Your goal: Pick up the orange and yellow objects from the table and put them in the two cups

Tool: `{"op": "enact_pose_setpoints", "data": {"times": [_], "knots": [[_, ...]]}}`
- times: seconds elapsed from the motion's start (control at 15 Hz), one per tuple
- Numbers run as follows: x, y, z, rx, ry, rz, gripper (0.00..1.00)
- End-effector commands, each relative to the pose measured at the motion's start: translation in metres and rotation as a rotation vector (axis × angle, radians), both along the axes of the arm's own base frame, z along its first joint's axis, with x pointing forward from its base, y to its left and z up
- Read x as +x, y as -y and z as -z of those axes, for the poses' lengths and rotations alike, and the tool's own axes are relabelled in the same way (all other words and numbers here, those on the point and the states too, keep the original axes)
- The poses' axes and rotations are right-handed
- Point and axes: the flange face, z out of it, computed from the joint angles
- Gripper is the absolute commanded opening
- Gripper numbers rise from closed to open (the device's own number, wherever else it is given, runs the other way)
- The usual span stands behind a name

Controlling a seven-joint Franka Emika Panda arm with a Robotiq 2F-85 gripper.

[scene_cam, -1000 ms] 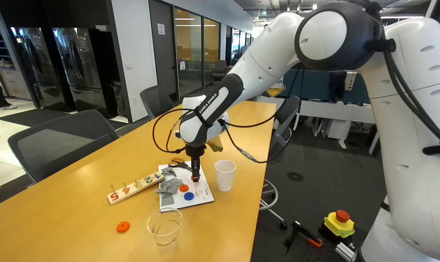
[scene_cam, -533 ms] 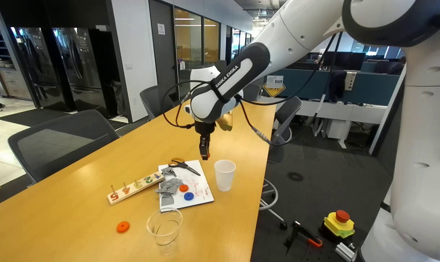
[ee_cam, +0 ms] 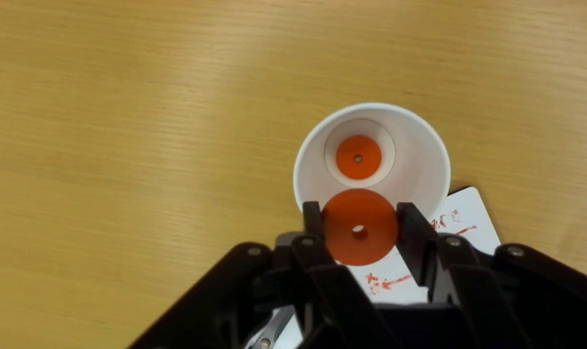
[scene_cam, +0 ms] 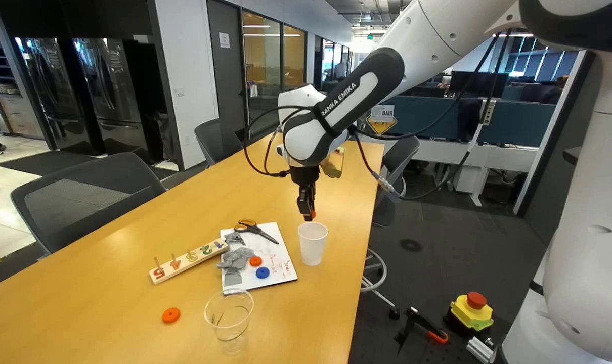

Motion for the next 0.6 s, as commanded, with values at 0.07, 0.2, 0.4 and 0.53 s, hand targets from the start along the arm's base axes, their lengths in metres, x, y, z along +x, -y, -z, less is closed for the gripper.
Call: {"op": "enact_pose_setpoints", "data": {"times": [0.07,0.2,0.4,0.53], "knots": [[-0.012,0.002,0.009,0.019,-0.016,0.038,0.23],[-0.011,0.003,0.016,0.025,-0.021,0.049,0.23],[-0.008,0.005,0.023,0.03,-0.039,0.064,0.23],[-0.008,0.006,0.028,0.042,-0.047,0.074,0.67]]}}
